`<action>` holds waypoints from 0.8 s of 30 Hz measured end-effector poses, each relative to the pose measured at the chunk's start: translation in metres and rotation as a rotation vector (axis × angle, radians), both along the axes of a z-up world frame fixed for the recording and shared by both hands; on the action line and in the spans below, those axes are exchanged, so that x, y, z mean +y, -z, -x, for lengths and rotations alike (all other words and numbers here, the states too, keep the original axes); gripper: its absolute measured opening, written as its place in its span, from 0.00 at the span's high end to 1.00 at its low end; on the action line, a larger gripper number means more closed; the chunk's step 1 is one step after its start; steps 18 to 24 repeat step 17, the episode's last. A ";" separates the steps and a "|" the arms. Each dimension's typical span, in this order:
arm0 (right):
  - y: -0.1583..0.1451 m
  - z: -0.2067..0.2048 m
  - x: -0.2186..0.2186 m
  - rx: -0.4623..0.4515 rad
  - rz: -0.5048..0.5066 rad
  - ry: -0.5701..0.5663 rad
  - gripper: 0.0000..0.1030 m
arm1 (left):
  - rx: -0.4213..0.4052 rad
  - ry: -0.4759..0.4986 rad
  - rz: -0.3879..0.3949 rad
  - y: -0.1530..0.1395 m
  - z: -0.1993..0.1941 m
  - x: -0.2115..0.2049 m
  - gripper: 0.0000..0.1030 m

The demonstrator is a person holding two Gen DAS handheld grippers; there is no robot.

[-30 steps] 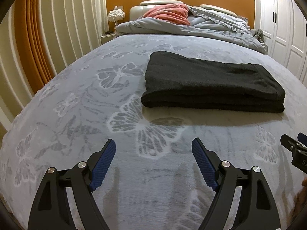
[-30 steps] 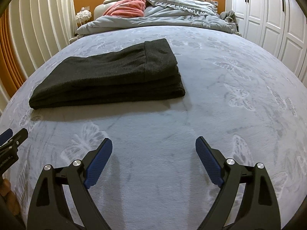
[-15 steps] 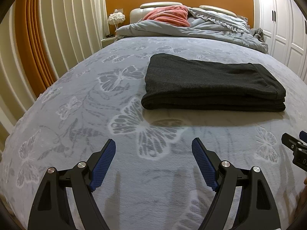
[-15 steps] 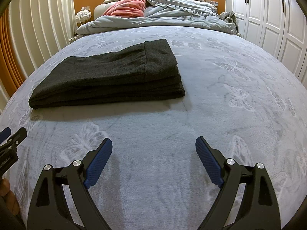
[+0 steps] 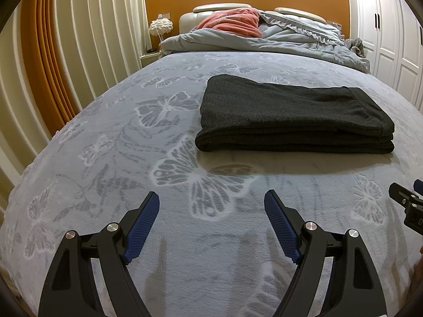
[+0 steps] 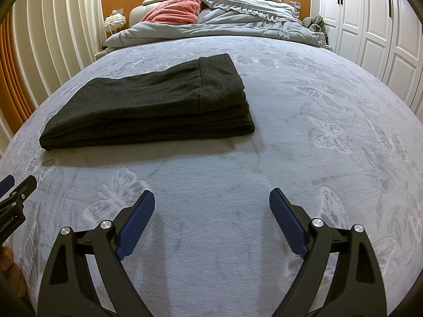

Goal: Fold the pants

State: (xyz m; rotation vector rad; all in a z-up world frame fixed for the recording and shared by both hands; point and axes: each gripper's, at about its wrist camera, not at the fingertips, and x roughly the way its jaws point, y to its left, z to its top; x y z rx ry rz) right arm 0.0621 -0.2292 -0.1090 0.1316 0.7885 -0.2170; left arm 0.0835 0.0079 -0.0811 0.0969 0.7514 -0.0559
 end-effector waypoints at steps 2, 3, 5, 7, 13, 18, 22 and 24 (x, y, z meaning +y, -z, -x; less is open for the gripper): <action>0.000 0.000 0.000 0.000 0.000 -0.001 0.16 | -0.003 0.000 -0.002 0.000 0.000 0.000 0.24; 0.000 0.000 0.000 0.000 0.000 0.000 0.16 | -0.006 0.001 -0.004 -0.001 0.000 0.000 0.24; 0.000 0.000 0.000 0.000 -0.001 -0.001 0.16 | -0.009 -0.001 -0.007 -0.002 0.000 0.001 0.23; 0.000 0.000 0.000 0.000 0.000 -0.001 0.16 | -0.008 -0.004 -0.008 -0.002 0.000 0.001 0.24; 0.000 0.000 0.000 -0.001 0.000 -0.001 0.16 | 0.015 -0.008 -0.013 0.000 -0.003 0.002 0.33; 0.000 -0.001 0.000 0.000 0.000 -0.001 0.16 | 0.027 -0.018 -0.002 0.001 -0.006 0.005 0.33; 0.000 -0.001 0.000 0.000 0.000 -0.001 0.16 | 0.027 -0.018 -0.002 0.001 -0.006 0.005 0.33; 0.000 -0.001 0.000 0.000 0.000 -0.001 0.16 | 0.027 -0.018 -0.002 0.001 -0.006 0.005 0.33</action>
